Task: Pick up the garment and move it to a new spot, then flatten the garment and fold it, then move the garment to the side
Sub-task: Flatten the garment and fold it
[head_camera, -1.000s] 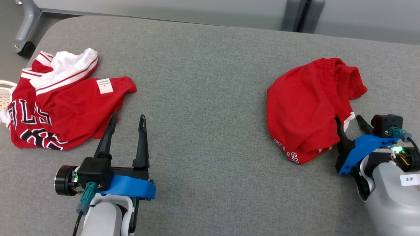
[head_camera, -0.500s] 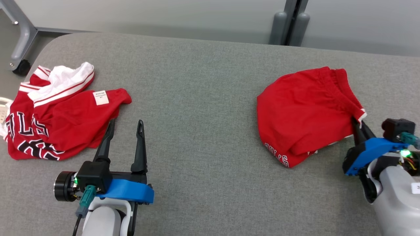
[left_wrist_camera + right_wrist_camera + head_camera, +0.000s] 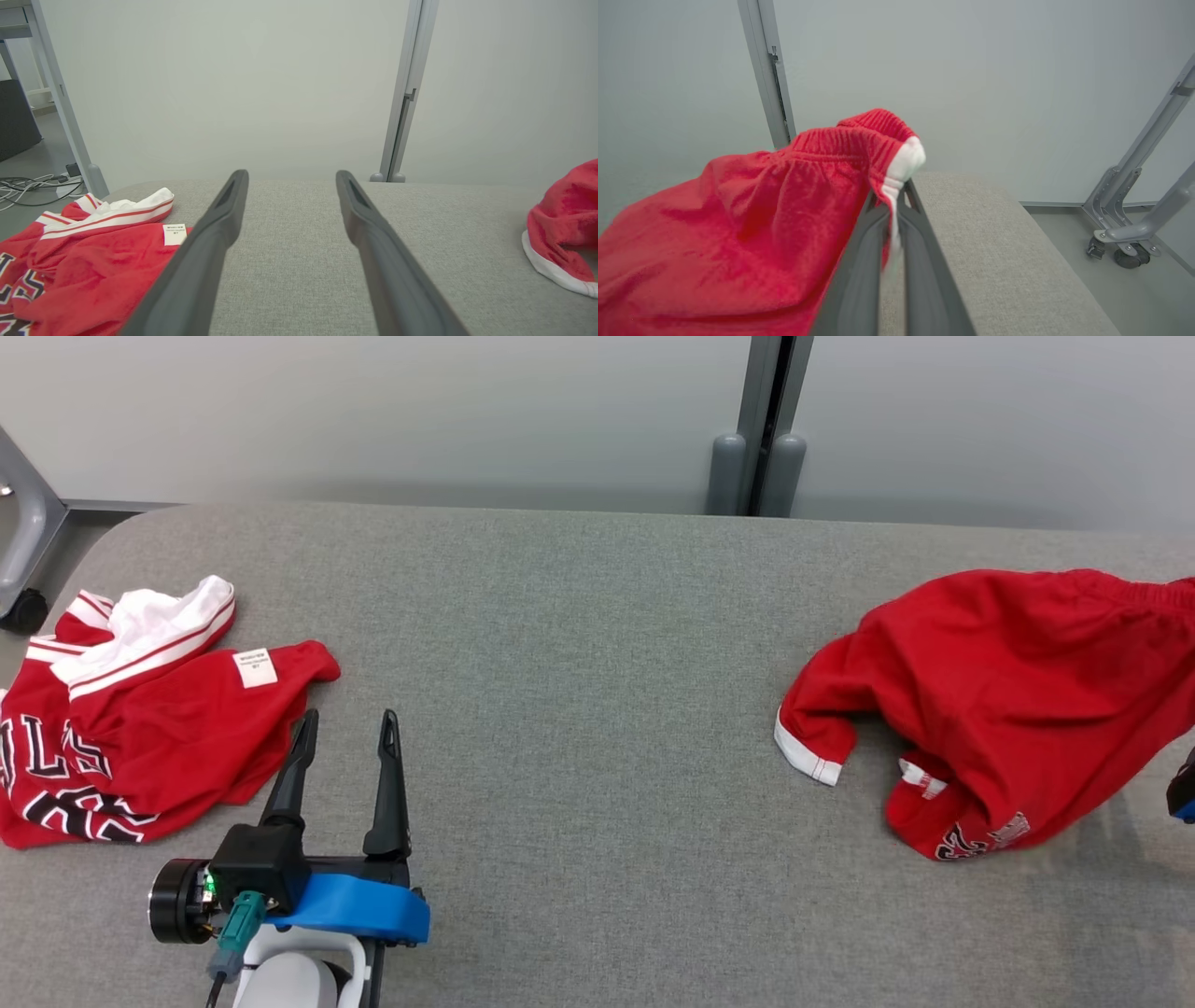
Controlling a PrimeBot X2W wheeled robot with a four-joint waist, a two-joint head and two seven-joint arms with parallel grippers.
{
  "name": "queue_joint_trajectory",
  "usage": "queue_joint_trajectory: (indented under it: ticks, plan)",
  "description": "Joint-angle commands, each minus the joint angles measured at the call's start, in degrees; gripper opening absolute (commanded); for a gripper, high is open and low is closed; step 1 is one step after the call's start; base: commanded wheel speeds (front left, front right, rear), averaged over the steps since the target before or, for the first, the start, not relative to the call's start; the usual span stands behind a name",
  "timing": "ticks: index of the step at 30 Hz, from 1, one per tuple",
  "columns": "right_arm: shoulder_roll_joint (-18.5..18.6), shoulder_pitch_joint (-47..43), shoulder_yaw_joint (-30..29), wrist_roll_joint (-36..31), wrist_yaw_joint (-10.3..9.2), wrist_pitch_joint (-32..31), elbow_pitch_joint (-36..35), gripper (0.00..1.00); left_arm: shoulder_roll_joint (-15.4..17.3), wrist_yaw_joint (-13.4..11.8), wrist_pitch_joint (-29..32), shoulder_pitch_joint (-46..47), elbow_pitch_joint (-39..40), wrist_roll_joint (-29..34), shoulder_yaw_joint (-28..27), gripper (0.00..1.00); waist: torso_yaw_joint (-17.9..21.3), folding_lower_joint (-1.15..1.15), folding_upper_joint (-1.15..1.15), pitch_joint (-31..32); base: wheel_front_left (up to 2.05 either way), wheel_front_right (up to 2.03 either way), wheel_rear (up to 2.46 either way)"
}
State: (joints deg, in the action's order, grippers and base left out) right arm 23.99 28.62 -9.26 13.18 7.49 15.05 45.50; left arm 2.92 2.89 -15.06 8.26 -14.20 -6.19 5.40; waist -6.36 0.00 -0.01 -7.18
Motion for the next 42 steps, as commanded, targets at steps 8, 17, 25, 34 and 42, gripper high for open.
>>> queue_joint_trajectory:
  ticks: [8,17,25,34,42]
  plan:
    - [-3.6,-2.0,4.8,0.0,0.01,0.2,-8.6,0.0,0.0,-0.3,-0.2,-1.0,0.3,-0.9,0.0,1.0,0.6,0.0,0.01,1.9,0.0,0.0,0.0]
    - [-11.2,-2.7,20.1,1.4,0.02,-1.5,-16.6,0.0,0.0,-0.4,-0.2,-1.7,0.7,-1.3,0.1,1.0,-1.5,0.0,0.01,2.6,0.0,0.0,0.0]
    - [-18.1,-3.3,33.9,1.9,0.02,-2.1,-15.1,0.0,-0.1,-0.7,-0.2,-2.1,0.6,-2.1,0.4,1.0,-4.6,0.0,0.01,2.2,0.0,0.0,0.0]
    - [-21.1,-3.7,49.6,5.6,0.02,-0.9,-8.2,0.0,0.0,-1.2,-0.2,-1.5,0.5,-2.9,1.4,1.0,-6.5,0.0,0.01,1.1,0.0,0.0,0.0]
    - [-21.0,-3.8,55.8,10.6,0.02,-0.1,-7.0,1.0,0.0,-1.6,-0.2,-2.2,0.2,-2.9,1.1,1.0,-4.9,0.0,0.01,1.7,0.0,0.0,0.0]
